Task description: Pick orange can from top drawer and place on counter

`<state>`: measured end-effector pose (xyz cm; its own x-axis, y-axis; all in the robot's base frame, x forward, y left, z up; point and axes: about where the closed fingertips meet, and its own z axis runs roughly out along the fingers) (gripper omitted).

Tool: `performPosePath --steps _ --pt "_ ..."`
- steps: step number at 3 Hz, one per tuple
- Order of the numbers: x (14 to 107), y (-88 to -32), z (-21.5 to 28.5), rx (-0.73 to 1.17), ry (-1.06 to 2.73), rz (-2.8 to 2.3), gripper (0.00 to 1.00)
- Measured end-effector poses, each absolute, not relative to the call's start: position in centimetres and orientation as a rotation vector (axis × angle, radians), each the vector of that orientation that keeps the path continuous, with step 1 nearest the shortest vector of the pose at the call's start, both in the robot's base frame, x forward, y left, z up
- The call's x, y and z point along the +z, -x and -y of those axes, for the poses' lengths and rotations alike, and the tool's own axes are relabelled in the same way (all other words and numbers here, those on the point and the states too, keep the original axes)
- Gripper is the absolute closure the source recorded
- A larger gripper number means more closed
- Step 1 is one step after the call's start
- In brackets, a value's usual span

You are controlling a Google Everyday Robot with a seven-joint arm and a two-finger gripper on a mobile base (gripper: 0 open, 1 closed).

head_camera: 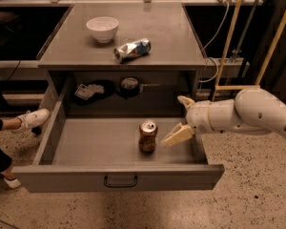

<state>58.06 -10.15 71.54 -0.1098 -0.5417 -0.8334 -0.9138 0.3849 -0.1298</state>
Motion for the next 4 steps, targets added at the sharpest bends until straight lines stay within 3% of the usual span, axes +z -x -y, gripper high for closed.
performPosePath --steps 4 --pt "65.8 -56.8 3.6 0.814 1.359 -1.748 0.0"
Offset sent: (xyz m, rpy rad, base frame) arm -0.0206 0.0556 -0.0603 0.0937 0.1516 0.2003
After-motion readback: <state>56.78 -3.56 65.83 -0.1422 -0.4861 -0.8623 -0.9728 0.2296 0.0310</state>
